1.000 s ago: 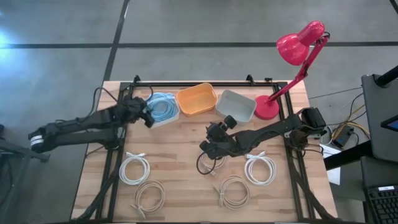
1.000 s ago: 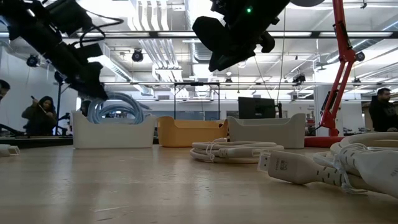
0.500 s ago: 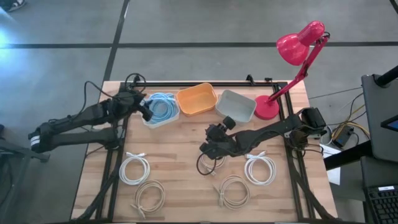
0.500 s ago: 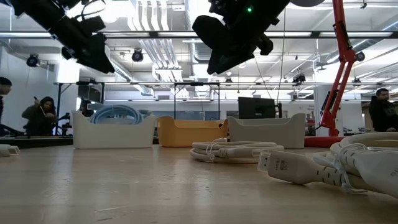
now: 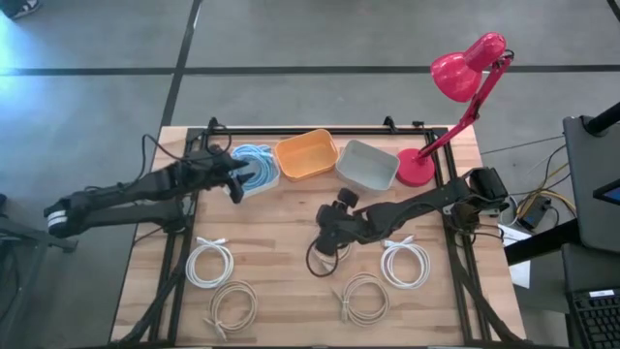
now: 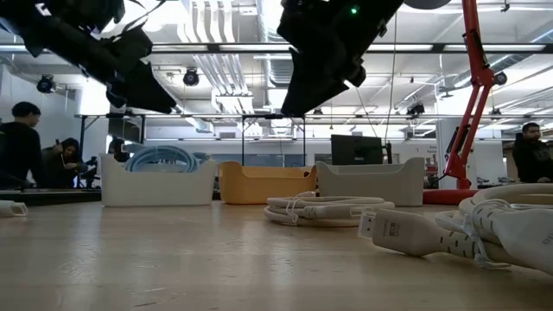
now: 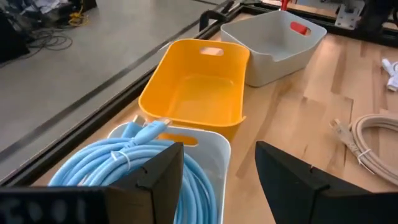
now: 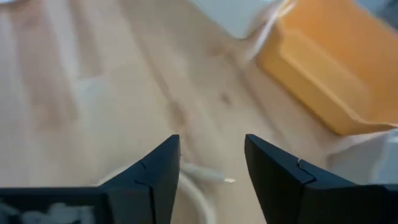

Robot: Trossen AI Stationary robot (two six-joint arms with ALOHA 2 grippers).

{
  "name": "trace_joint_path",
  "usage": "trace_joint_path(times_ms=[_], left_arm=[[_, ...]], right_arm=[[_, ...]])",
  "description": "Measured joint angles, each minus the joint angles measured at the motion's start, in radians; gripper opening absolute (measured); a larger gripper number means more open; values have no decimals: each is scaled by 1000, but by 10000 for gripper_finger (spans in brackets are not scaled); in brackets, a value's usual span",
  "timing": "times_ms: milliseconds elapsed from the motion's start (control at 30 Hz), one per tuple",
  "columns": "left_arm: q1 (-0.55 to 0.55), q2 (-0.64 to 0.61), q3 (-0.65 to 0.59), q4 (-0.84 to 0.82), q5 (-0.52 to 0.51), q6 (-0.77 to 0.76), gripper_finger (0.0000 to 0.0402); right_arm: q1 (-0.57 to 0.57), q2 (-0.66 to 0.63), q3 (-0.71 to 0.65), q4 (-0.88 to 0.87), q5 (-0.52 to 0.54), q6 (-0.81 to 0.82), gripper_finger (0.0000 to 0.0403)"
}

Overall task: Pick & Place USB Port
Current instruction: Put the top brown charger cable into the gray bin

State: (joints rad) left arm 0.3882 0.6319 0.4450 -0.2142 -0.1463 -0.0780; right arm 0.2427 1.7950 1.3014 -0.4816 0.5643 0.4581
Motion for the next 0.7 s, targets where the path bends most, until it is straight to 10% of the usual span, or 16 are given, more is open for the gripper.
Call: trace_joint_path(times_ms=[700], left_arm=[[-2,0,-40,68,154,-54,206]], right_arm=[[-97,205,1,-129,-237,148,199]])
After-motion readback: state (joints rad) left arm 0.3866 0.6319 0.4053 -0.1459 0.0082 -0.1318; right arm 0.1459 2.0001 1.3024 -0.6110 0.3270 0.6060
